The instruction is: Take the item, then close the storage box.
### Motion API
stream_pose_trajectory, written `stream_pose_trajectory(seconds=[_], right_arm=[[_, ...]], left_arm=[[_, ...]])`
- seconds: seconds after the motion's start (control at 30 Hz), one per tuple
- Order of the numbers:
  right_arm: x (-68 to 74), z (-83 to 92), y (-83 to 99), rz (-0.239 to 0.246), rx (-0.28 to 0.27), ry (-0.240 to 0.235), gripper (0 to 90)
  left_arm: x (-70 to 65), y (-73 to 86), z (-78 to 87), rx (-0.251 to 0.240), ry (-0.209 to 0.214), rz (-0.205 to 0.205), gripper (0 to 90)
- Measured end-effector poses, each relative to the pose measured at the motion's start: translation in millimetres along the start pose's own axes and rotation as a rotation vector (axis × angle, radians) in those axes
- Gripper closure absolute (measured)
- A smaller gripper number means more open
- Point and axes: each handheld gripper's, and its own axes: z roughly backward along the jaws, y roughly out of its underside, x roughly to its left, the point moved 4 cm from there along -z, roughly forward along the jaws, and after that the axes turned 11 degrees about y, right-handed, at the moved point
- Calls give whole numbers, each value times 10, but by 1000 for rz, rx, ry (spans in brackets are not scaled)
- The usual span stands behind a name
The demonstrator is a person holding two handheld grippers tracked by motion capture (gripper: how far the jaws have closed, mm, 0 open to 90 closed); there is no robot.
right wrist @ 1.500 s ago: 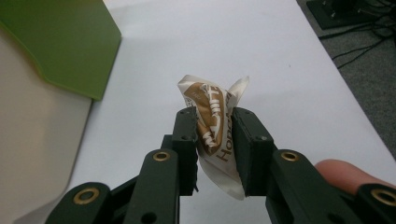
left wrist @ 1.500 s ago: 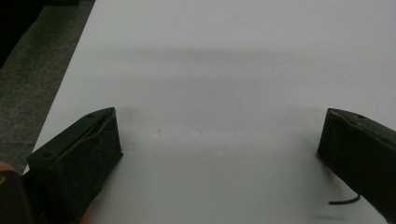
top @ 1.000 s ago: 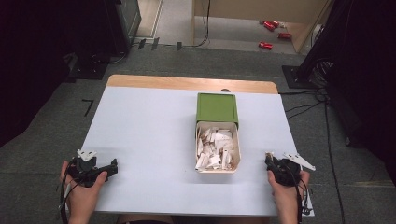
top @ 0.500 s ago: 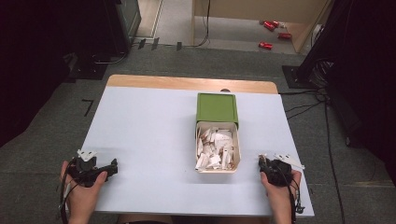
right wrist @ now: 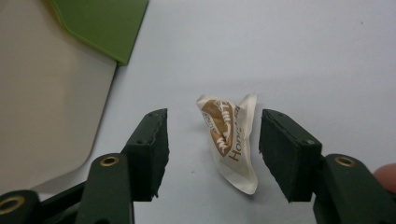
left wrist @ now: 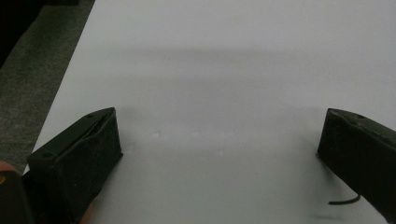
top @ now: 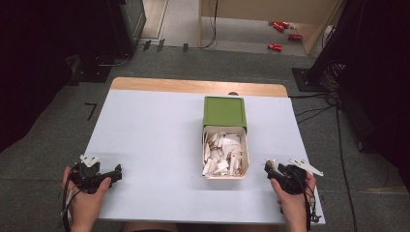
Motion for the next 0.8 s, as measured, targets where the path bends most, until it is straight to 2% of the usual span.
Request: stream_pose_trajectory(seconds=[0.03, 0.23, 0.43, 0.8], right_arm=[[10, 42, -26, -13, -6, -9, 421], [71, 151, -75, -12, -25, -17, 414], [163, 310, -153, -2, -74, -27, 416], [348, 461, -219, 17, -104, -64, 427]], left_arm=[[0, -1, 0, 1, 0, 0, 0], [0, 0, 0, 0, 1, 1, 0], [0, 0, 1, 0, 1, 1, 0], [0, -1, 0, 2, 0, 0, 0]])
